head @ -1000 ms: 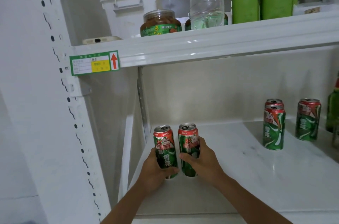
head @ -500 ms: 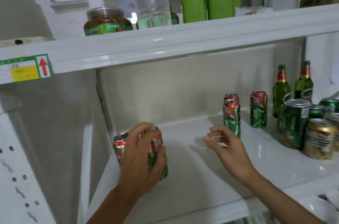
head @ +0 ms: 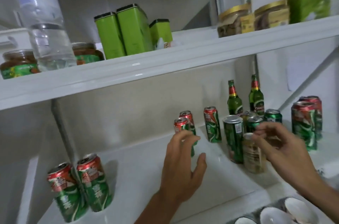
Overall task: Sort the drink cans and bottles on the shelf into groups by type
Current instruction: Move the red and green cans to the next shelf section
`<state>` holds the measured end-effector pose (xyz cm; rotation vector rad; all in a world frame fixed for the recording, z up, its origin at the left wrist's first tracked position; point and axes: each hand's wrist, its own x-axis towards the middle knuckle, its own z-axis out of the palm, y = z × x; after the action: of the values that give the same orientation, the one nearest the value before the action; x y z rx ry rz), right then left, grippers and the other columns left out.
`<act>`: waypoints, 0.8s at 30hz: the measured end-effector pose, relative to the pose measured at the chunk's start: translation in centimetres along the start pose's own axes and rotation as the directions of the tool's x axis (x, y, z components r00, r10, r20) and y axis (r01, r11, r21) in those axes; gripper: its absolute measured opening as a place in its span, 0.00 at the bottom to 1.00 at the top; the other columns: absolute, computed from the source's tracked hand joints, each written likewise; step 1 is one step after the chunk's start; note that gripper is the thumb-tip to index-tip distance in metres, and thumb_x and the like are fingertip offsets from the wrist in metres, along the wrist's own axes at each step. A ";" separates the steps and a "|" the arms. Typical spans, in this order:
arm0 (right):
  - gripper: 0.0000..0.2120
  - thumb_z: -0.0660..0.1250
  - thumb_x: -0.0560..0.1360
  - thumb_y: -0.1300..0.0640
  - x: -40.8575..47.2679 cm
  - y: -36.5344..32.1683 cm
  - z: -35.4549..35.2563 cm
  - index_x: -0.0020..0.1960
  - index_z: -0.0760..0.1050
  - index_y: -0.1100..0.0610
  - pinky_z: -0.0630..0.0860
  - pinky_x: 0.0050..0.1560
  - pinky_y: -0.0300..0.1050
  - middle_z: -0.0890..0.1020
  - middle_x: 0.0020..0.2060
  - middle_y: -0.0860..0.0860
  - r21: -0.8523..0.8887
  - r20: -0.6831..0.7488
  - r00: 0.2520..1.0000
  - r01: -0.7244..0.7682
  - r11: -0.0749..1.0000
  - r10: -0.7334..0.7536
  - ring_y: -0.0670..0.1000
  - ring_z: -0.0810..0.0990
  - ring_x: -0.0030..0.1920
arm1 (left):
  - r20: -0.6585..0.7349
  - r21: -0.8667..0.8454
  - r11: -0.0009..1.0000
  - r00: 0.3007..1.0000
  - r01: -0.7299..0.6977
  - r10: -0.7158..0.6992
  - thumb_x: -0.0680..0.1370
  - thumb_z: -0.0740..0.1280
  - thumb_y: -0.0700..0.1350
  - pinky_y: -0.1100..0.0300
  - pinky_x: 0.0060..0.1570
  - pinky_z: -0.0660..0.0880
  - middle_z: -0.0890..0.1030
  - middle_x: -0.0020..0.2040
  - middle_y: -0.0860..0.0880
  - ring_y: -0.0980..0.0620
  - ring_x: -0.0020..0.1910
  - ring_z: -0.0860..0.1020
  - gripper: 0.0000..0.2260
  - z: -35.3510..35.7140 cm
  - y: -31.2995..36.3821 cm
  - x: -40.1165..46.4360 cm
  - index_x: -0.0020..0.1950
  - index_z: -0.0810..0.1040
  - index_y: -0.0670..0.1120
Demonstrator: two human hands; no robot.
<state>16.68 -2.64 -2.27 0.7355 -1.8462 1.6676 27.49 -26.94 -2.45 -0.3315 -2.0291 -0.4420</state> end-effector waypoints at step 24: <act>0.25 0.78 0.71 0.50 10.6 13.1 -8.2 0.65 0.72 0.45 0.76 0.55 0.43 0.74 0.58 0.40 -0.267 0.369 0.920 -0.034 0.963 0.135 0.41 0.75 0.57 | 0.202 0.211 0.977 0.977 0.025 -0.068 0.74 0.70 0.65 0.60 0.48 0.78 0.72 0.59 0.59 0.58 0.54 0.74 0.21 18.5 2.1 6.8 0.62 0.75 0.57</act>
<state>0.20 6.22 -3.24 0.9307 -2.3438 1.3644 10.68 -16.50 -4.26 -0.2087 -2.2687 -0.2277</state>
